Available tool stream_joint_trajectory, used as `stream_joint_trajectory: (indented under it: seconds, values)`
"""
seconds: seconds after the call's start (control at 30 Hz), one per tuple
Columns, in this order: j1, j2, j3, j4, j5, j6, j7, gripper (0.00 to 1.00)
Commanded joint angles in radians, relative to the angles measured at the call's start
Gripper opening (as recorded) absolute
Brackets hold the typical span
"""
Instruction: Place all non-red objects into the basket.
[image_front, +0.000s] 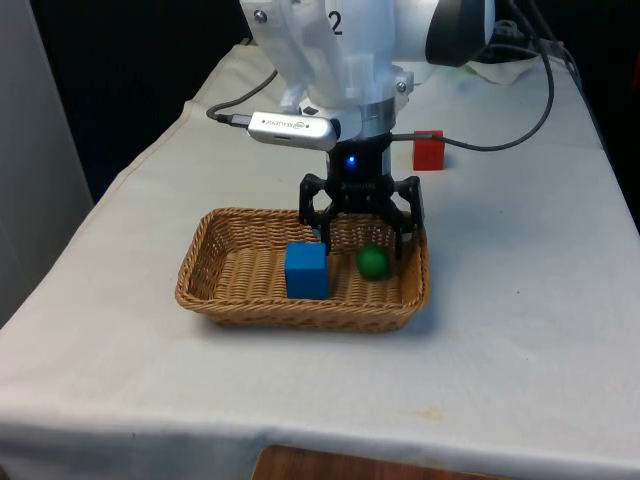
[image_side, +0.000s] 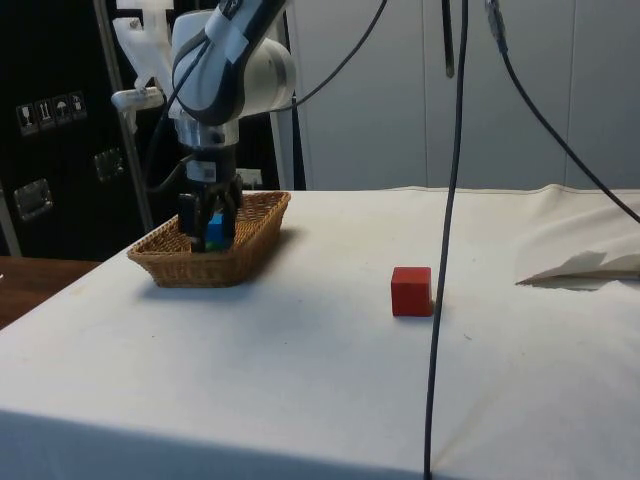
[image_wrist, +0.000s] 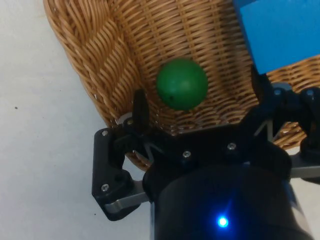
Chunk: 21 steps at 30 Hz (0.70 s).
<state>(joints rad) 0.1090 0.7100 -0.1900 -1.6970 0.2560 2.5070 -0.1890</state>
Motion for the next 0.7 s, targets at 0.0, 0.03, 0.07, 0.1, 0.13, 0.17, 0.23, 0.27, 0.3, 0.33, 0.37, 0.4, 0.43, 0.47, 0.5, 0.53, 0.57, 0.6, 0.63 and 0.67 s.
stream_joint_trajectory:
  seconds: [0.0,0.03,0.07,0.1,0.13,0.17,0.23,0.27,0.3,0.33,0.37,0.4,0.43,0.47,0.5,0.53,0.57,0.6,0.63,0.67]
  values:
    - [-0.001,0.004,0.001,0.004,0.001,0.0,0.0,1.0]
    - [-0.001,0.004,0.001,0.004,0.001,0.0,0.0,1.0]
    - [0.0,0.0,0.0,0.0,0.0,0.0,0.0,1.0]
    - [-0.001,0.004,0.001,0.004,0.001,0.0,0.0,1.0]
    - [-0.001,0.004,0.001,0.004,0.001,0.0,0.0,1.0]
    - [0.0,-0.003,0.0,0.001,0.0,-0.004,0.001,1.0]
    - [0.004,-0.022,-0.004,-0.005,-0.003,-0.014,0.003,1.0]
    - [0.005,-0.029,-0.005,-0.007,-0.004,-0.019,0.003,1.0]
    - [0.005,-0.035,-0.006,-0.01,-0.005,-0.023,0.003,1.0]
    - [0.006,-0.041,-0.006,-0.012,-0.005,-0.027,0.004,1.0]
    - [0.001,-0.027,-0.002,0.0,-0.001,-0.025,0.0,1.0]
    - [0.006,-0.048,-0.007,-0.015,-0.006,-0.032,0.004,1.0]
    - [0.007,-0.064,-0.007,-0.023,-0.008,-0.039,0.005,1.0]
    - [0.007,-0.07,-0.007,-0.027,-0.009,-0.041,0.005,1.0]
    - [0.008,-0.078,-0.007,-0.032,-0.01,-0.043,0.005,1.0]
    - [0.008,-0.085,-0.007,-0.036,-0.011,-0.045,0.005,1.0]
    - [0.008,-0.092,-0.007,-0.04,-0.011,-0.048,0.005,1.0]
    - [0.009,-0.105,-0.007,-0.048,-0.012,-0.051,0.005,1.0]
    - [0.004,-0.096,-0.002,-0.04,-0.007,-0.051,0.0,1.0]
    - [0.009,-0.111,-0.007,-0.052,-0.013,-0.053,0.004,1.0]
